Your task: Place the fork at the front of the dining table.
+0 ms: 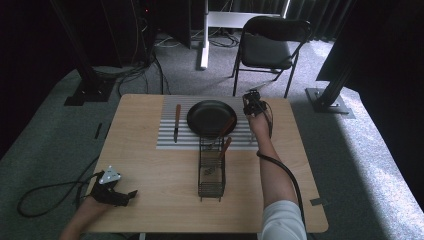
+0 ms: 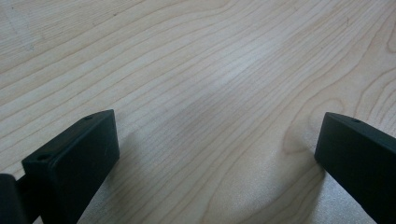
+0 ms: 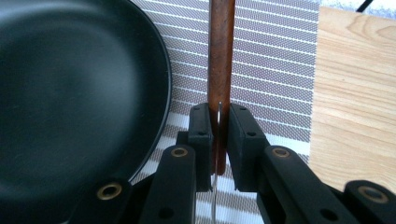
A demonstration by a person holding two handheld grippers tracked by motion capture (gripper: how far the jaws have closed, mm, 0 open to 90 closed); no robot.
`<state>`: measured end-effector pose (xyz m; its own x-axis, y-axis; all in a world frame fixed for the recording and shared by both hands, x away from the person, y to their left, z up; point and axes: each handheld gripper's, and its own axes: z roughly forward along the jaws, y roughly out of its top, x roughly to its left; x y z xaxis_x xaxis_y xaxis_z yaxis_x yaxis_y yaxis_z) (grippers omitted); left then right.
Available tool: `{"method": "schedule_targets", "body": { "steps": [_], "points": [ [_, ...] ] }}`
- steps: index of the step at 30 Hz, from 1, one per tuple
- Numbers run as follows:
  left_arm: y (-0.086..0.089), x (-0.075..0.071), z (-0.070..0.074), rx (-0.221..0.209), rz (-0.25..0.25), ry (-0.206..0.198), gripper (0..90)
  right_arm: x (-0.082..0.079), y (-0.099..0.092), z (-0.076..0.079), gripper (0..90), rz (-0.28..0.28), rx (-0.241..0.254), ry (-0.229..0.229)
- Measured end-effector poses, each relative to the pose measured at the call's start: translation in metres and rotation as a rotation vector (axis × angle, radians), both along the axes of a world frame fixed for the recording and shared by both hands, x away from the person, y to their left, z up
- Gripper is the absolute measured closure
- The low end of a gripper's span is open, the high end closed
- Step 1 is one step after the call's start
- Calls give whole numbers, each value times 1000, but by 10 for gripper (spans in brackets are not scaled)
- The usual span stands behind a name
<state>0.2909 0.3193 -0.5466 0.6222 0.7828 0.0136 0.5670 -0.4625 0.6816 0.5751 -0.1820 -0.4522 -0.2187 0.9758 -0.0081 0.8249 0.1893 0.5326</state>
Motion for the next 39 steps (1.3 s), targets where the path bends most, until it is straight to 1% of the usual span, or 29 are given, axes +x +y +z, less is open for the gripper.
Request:
{"method": "schedule_targets", "body": {
  "steps": [1,4,8,10,11,12,13,16,17,19,21,22,23,24,25,27,29,30,31,32,33,34,35,37,39],
  "points": [
    [0,0,0,-1,0,-1,0,3,2,-3,804,-3,-6,6],
    [0,0,0,-1,0,-1,0,13,5,-15,804,-3,6,36],
    [0,0,0,-1,0,0,0,23,9,-33,805,-14,-5,74],
    [0,0,0,-1,0,-1,0,24,9,-36,805,-17,-6,81],
    [0,0,0,-1,0,-1,0,26,10,-40,804,-22,-7,89],
    [0,0,0,-1,0,0,0,28,12,-48,804,-28,-18,100],
    [0,0,0,-1,0,0,0,29,12,-51,802,-31,-21,99],
    [0,0,0,-1,0,-1,0,30,12,-53,793,-44,-16,84],
    [0,0,0,-1,0,0,0,30,12,-53,780,-47,-11,86],
    [0,0,0,-1,0,0,0,30,12,-51,728,-56,0,89],
    [0,0,0,-1,0,-1,0,28,11,-48,683,-53,7,81],
    [0,0,0,-1,0,-1,0,26,11,-45,667,-53,9,71],
    [0,0,0,-1,0,-1,0,26,11,-45,667,-53,9,71],
    [0,0,0,0,0,0,0,23,9,-42,664,-48,16,61],
    [0,0,0,0,0,0,0,16,5,-37,638,-53,47,41],
    [0,0,0,2,-1,1,0,8,0,-32,613,-45,84,33],
    [0,0,0,0,0,0,0,-1,-3,-27,612,-41,85,14],
    [0,0,0,0,0,0,0,-1,-3,-27,612,-41,85,14],
    [0,0,0,0,0,0,0,-7,-6,-23,599,-38,101,6],
    [0,0,0,0,0,0,0,-19,-8,-16,592,-34,123,-5],
    [0,0,0,0,0,0,0,-26,-9,-13,587,-29,141,-16],
    [0,0,0,0,0,0,0,-32,-10,-12,582,-20,155,-17],
    [0,0,0,0,0,0,0,-38,-9,-11,582,-13,155,-16],
    [0,0,0,0,0,0,0,-49,-9,-9,582,-8,137,-26],
    [0,0,0,0,0,0,0,-56,-11,-11,590,-7,127,-20]
  ]
}}
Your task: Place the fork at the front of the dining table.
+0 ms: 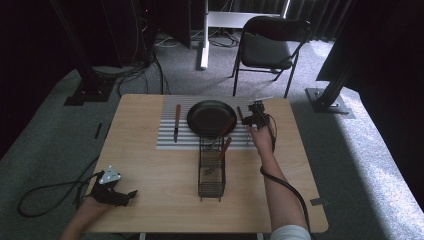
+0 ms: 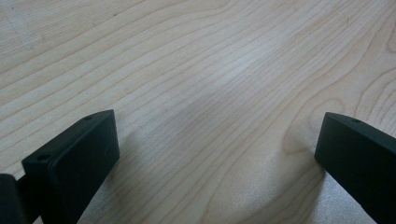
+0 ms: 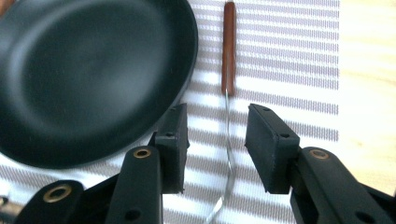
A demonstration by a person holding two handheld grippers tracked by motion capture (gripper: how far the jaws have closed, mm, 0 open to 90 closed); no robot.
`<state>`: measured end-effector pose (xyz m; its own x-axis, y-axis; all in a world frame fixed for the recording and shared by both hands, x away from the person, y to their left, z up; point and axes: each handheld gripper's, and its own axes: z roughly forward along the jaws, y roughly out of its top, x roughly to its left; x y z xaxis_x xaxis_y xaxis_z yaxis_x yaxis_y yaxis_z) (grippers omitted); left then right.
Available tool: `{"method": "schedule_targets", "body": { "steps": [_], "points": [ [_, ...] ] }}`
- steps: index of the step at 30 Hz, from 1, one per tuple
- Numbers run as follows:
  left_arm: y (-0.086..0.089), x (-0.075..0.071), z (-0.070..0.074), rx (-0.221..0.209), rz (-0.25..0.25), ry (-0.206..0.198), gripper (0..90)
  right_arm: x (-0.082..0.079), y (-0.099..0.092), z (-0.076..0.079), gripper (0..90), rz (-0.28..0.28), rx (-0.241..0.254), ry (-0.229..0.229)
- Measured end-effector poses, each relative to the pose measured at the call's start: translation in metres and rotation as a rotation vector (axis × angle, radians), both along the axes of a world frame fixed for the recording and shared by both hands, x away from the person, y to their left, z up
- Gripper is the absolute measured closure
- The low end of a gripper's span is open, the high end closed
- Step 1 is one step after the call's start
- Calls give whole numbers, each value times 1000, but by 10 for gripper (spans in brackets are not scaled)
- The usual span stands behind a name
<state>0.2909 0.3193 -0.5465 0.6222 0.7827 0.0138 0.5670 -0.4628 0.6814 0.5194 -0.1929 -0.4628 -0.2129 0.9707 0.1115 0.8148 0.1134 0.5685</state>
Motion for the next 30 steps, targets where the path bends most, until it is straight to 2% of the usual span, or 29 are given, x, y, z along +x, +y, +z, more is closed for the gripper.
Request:
{"method": "schedule_targets", "body": {
  "steps": [4,8,13,18,25,30],
  "points": [
    [0,-1,0,0,10,1,0,-8,-3,-10,617,-9,-8,28],
    [0,-1,0,1,10,1,0,-7,-5,-20,621,-13,-20,61],
    [0,-1,0,0,10,1,0,-1,-7,-29,764,-23,-42,85],
    [0,-1,0,0,10,1,0,-2,-12,-35,833,-30,-32,90],
    [0,-1,0,0,10,1,0,-1,-22,-39,842,-60,-25,102],
    [0,-1,0,0,10,1,0,-3,-29,-41,708,-83,2,100]
  ]
}}
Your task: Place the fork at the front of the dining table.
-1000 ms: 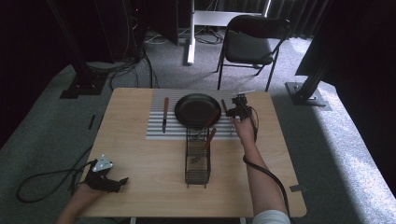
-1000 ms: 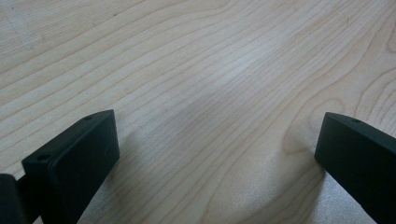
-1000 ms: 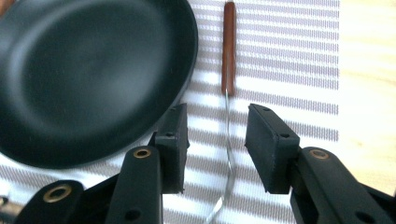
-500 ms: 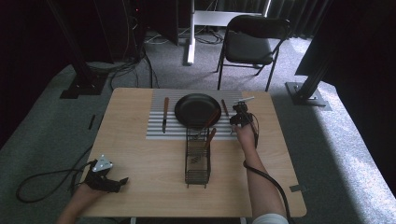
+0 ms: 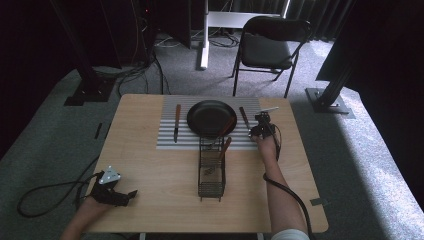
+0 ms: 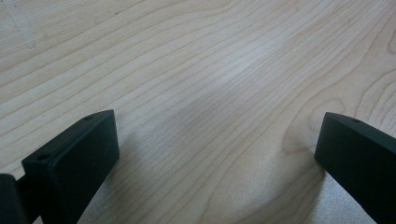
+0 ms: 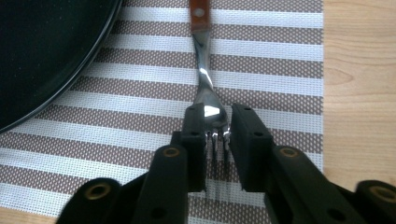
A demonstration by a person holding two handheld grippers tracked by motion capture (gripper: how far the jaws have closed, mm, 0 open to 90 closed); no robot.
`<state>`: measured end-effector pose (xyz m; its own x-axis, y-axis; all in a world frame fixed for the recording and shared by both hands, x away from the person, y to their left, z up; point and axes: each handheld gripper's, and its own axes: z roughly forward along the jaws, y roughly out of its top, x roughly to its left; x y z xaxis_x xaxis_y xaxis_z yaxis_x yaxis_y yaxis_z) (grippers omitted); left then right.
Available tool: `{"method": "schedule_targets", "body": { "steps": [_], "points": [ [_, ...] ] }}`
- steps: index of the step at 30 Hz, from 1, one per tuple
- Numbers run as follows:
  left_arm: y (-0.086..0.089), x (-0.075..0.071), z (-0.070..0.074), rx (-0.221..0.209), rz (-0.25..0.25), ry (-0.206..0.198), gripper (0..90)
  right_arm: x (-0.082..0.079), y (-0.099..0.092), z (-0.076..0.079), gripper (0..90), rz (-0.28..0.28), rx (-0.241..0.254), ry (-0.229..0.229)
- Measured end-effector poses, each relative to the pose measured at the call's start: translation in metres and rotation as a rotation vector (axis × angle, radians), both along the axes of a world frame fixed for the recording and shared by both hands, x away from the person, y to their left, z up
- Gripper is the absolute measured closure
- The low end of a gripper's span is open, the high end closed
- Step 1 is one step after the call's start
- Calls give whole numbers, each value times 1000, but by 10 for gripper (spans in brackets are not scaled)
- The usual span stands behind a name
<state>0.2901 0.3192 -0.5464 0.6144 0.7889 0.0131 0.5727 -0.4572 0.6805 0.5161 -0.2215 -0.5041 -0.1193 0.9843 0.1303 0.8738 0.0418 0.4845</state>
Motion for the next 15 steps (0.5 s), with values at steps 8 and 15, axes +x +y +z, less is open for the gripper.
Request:
{"method": "schedule_targets", "body": {
  "steps": [8,15],
  "points": [
    [0,0,0,0,0,0,0,-12,-7,0,568,6,62,-1],
    [0,0,0,0,0,0,0,-22,-5,-6,526,32,94,22]
  ]
}}
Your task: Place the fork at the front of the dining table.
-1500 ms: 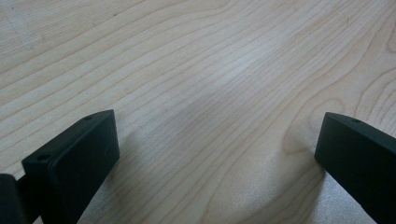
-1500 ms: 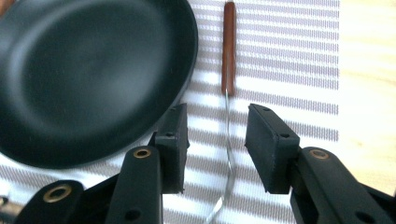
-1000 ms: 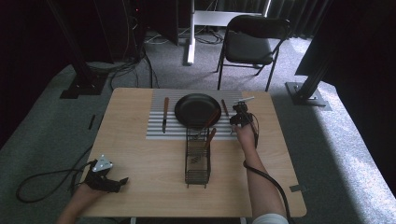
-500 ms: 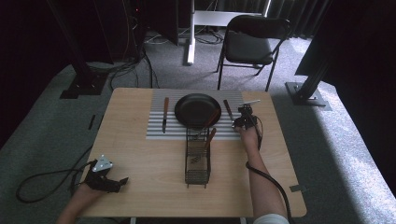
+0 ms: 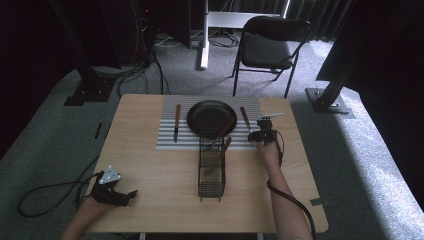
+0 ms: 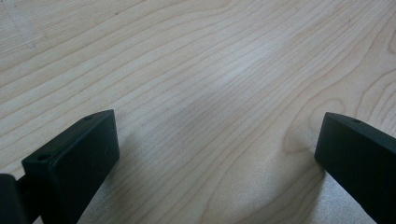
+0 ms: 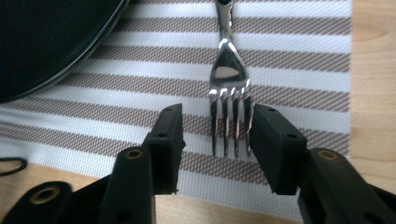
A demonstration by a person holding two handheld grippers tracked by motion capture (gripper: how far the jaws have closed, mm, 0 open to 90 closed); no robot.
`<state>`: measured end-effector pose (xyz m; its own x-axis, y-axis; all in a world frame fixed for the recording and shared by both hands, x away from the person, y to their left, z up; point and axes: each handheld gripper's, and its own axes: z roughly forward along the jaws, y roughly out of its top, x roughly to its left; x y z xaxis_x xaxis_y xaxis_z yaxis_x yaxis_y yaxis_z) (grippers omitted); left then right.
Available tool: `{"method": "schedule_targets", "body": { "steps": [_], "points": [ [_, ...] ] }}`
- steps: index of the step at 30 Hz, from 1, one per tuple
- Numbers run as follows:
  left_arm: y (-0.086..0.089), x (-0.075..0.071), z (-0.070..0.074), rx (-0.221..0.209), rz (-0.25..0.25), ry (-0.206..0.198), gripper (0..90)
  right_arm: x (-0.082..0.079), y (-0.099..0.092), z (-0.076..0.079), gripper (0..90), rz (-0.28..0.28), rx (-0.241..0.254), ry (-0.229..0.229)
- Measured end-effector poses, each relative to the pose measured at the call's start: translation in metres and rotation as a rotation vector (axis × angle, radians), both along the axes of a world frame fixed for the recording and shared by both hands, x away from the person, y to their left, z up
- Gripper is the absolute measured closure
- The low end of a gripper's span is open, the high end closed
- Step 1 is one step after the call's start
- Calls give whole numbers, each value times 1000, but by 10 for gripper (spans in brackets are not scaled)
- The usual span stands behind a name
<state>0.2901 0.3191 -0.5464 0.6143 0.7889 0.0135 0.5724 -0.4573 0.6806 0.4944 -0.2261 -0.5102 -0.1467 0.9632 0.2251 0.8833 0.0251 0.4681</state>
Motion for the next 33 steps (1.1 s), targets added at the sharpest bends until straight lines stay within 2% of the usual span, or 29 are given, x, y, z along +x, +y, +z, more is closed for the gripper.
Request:
{"method": "schedule_targets", "body": {
  "steps": [4,19,23,25,26,30,32,33],
  "points": [
    [0,0,0,0,0,0,0,-4,2,-4,519,13,38,11],
    [0,0,0,0,0,0,0,-9,22,-4,506,82,23,-15],
    [0,0,0,0,0,0,0,-11,19,-3,396,71,4,-31],
    [0,0,0,0,0,0,0,-14,17,-2,372,51,-20,-52],
    [0,0,0,0,0,0,0,-15,16,-2,327,44,-19,-60],
    [0,0,0,0,0,0,0,-21,11,-2,245,34,-5,-93],
    [0,0,0,0,0,0,0,-24,9,-3,155,52,2,-103],
    [0,0,0,0,0,0,0,-26,9,-4,137,69,-14,-107]
  ]
}}
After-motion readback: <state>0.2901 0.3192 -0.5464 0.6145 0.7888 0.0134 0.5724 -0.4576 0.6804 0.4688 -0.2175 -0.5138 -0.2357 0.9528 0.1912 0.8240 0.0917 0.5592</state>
